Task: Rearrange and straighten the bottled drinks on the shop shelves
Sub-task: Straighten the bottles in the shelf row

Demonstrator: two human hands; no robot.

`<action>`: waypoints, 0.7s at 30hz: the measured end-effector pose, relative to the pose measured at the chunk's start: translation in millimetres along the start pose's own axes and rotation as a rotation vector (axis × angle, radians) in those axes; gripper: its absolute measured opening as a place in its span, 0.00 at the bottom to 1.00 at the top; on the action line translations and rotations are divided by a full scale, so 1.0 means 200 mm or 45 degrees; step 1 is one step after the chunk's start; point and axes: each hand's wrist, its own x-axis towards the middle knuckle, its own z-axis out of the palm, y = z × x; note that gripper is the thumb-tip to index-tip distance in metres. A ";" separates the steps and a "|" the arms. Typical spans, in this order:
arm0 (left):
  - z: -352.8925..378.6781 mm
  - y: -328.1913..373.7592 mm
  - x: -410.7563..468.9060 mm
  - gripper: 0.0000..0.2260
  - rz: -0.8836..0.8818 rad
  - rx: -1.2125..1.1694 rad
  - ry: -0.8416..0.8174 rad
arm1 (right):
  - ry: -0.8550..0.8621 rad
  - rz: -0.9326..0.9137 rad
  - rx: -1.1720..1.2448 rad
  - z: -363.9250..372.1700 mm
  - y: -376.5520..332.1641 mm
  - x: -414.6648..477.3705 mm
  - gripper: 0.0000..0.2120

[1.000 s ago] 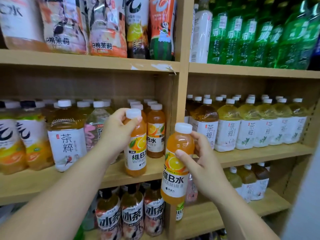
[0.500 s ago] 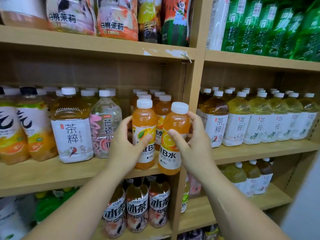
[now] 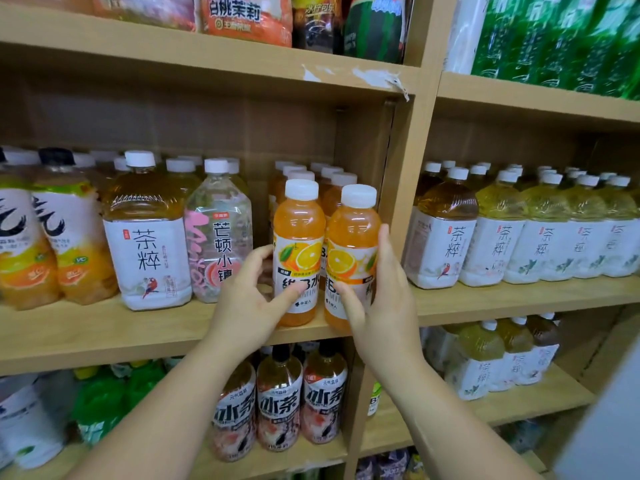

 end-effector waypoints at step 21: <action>0.00 -0.02 0.03 0.33 0.049 0.110 -0.020 | 0.081 -0.137 -0.419 0.06 0.11 -0.04 0.34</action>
